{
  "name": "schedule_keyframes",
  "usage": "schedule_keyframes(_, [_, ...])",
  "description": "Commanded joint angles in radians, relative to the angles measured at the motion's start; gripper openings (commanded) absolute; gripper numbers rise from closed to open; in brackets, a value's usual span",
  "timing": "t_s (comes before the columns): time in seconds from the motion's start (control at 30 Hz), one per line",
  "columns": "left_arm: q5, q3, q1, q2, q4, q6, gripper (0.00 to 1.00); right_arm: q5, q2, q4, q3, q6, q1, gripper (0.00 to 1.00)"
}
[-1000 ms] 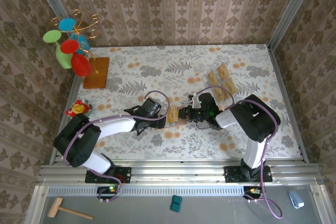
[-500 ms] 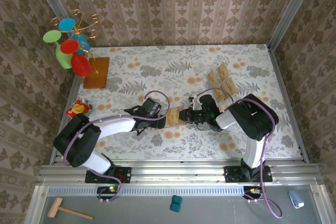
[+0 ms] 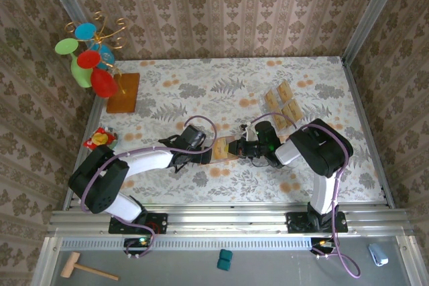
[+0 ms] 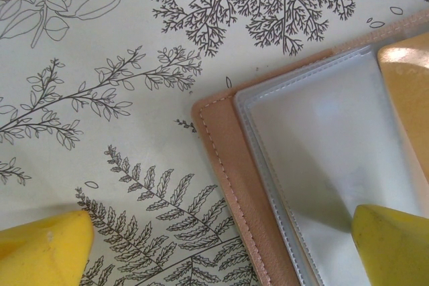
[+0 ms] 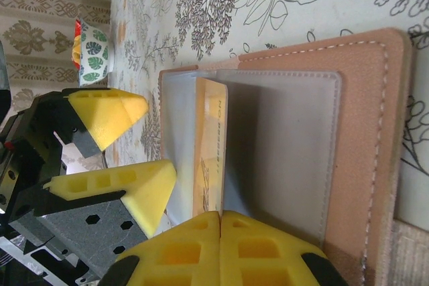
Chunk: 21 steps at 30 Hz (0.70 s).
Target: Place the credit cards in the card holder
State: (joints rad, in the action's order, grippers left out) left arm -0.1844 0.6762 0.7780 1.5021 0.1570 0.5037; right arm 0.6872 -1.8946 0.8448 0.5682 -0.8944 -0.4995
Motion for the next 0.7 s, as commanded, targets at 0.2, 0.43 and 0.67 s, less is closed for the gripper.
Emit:
schedule_keyframes(0.2, [-0.017,-0.013,-0.003,-0.011,0.044,0.006,1.00,0.023,-0.050,-0.026,0.015,-0.002,0.003,0.00])
schedule_keyframes(0.43, [-0.035,0.014,-0.051,-0.068,0.099,0.036,1.00,0.014,-0.041,-0.039,0.012,0.005,0.004,0.00])
schedule_keyframes(0.67, [-0.059,0.000,-0.085,-0.075,0.137,0.058,1.00,-0.002,-0.018,-0.059,0.007,0.007,0.007,0.00])
